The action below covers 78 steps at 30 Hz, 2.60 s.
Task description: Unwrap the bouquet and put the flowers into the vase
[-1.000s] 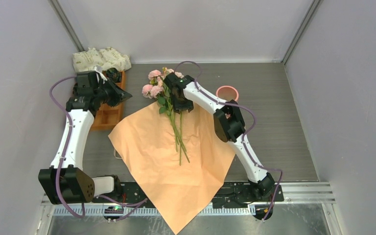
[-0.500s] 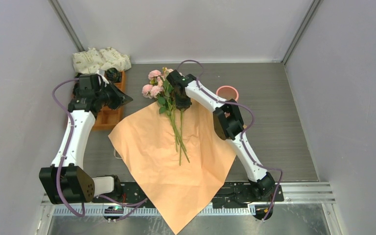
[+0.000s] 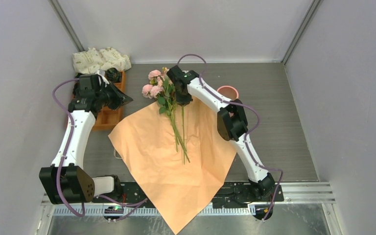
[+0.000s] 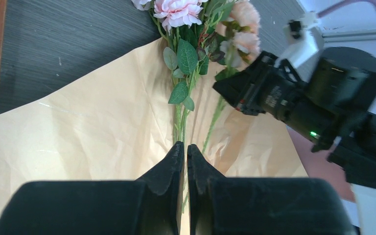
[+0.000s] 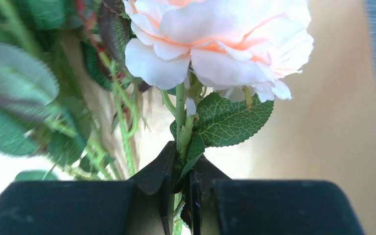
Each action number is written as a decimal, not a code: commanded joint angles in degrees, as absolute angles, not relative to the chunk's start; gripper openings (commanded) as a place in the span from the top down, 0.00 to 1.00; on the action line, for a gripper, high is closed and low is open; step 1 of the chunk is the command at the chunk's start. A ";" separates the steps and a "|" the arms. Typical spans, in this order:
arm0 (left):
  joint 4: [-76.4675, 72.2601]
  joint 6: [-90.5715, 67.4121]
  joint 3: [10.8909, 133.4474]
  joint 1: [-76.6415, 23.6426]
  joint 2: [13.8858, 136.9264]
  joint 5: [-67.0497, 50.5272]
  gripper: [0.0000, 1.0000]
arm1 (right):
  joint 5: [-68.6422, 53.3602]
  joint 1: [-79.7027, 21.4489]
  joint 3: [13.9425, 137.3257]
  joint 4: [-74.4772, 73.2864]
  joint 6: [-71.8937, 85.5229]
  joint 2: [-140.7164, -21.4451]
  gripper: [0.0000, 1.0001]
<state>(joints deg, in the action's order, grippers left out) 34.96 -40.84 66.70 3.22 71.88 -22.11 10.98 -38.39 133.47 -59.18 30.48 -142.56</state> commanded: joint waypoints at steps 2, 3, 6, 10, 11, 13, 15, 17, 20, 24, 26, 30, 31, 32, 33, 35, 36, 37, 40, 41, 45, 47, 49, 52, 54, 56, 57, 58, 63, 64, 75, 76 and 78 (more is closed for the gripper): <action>32.25 -40.21 66.54 3.25 70.25 -23.03 0.93 | 14.28 -38.31 132.84 -58.78 29.97 -128.37 0.99; 32.19 -40.25 66.58 3.25 70.18 -23.01 0.93 | 14.52 -38.30 132.39 -58.82 29.93 -127.12 0.99; 32.09 -40.41 66.32 3.26 69.91 -23.11 0.93 | 14.91 -38.32 131.39 -58.80 29.69 -123.29 0.99; 31.98 -40.52 66.12 3.26 69.41 -23.11 0.93 | 14.91 -38.50 131.80 -58.37 28.31 -118.27 0.99; 31.85 -40.59 66.14 3.25 69.31 -23.11 0.93 | 15.00 -38.69 132.15 -58.14 27.59 -116.39 0.99; 31.80 -40.81 66.03 3.25 69.09 -23.20 0.93 | 16.07 -38.85 133.29 -57.71 25.97 -113.65 0.99; 31.59 -41.02 66.01 3.30 68.81 -23.35 0.93 | 17.71 -38.95 135.06 -57.57 23.87 -110.87 0.99; 31.35 -41.20 65.97 3.30 68.45 -23.61 0.93 | 19.66 -39.09 137.01 -56.94 21.49 -107.82 0.99; 30.49 -41.60 65.84 3.25 67.80 -24.26 0.93 | 23.20 -39.39 135.76 -52.63 17.42 -102.12 0.99; 29.80 -41.84 66.00 3.10 67.35 -24.76 0.92 | 28.72 -39.84 126.06 -40.37 11.76 -92.02 0.99; 29.84 -41.88 66.01 3.08 67.18 -24.87 0.92 | 30.58 -39.85 121.34 -34.46 8.83 -87.46 0.99; 29.29 -41.84 65.69 2.53 66.99 -24.76 0.92 | 33.16 -39.84 117.22 -26.14 3.04 -81.66 0.99; 29.02 -41.90 65.59 2.36 66.88 -24.78 0.92 | 33.70 -39.89 116.76 -24.76 1.60 -80.87 0.99; 28.80 -42.04 65.49 2.11 66.91 -24.71 0.92 | 34.13 -39.89 116.53 -23.47 0.51 -80.19 0.99; 28.62 -42.16 65.48 1.93 66.94 -24.65 0.92 | 34.64 -39.87 116.47 -22.53 -1.51 -79.71 0.99; 28.25 -42.36 65.61 1.33 67.05 -24.63 0.92 | 35.35 -39.84 116.20 -20.37 -3.95 -79.02 0.99; 28.11 -42.36 65.77 0.99 67.01 -24.49 0.92 | 35.92 -39.88 115.86 -19.16 -5.35 -78.71 0.99; 27.94 -42.43 65.87 0.63 67.00 -24.40 0.92 | 36.59 -39.90 115.32 -17.69 -6.77 -78.62 0.99; 27.80 -42.36 66.17 -0.35 66.89 -23.84 0.92 | 39.26 -39.89 112.53 -13.10 -11.07 -78.40 0.99; 27.85 -42.29 66.18 -1.26 66.87 -23.76 0.92 | 39.99 -39.88 111.67 -11.71 -12.36 -78.40 0.99; 27.83 -42.01 66.10 -1.92 66.74 -23.16 0.92 | 41.57 -39.92 109.16 -7.86 -15.99 -78.54 0.99; 27.86 -42.01 66.14 -2.00 66.85 -23.03 0.92 | 42.01 -39.82 108.12 -6.95 -16.99 -78.55 0.99; 27.75 -42.01 66.18 -2.20 67.08 -23.03 0.92 | 41.58 -39.85 107.83 -6.11 -17.31 -78.31 0.99; 27.63 -42.01 66.18 -2.57 67.30 -22.74 0.92 | 39.99 -39.86 112.07 -8.01 -16.54 -79.17 0.99; 27.54 -42.21 66.05 -2.72 67.37 -22.59 0.92 | 39.98 -39.87 115.50 -10.13 -16.35 -80.01 0.99; 27.27 -42.44 65.69 -2.82 67.32 -22.50 0.92 | 39.99 -39.89 116.26 -10.21 -16.34 -79.88 0.99; 27.15 -42.45 65.58 -2.84 67.31 -22.50 0.92 | 39.91 -39.86 116.28 -10.32 -16.08 -79.70 0.99; 27.19 -42.45 65.57 -2.84 67.34 -22.50 0.92 | 39.80 -39.84 116.36 -10.58 -15.82 -79.52 0.99; 27.20 -42.36 65.35 -2.82 67.43 -22.39 0.92 | 39.99 -39.89 114.20 -9.82 -15.42 -78.13 0.99; 27.24 -42.36 65.31 -2.81 67.52 -22.41 0.92 | 40.36 -39.88 113.65 -9.64 -15.74 -77.95 0.99; 26.51 -42.87 65.54 -3.97 68.92 -22.59 0.92 | 41.54 -39.82 93.97 -7.54 -7.86 -71.36 0.99; 26.46 -42.81 65.63 -4.21 69.10 -22.47 0.92 | 41.57 -39.83 91.74 -7.36 -6.77 -70.92 0.99; 26.37 -42.72 65.65 -4.63 69.25 -22.10 0.92 | 41.15 -39.87 87.95 -7.24 -4.51 -70.10 0.99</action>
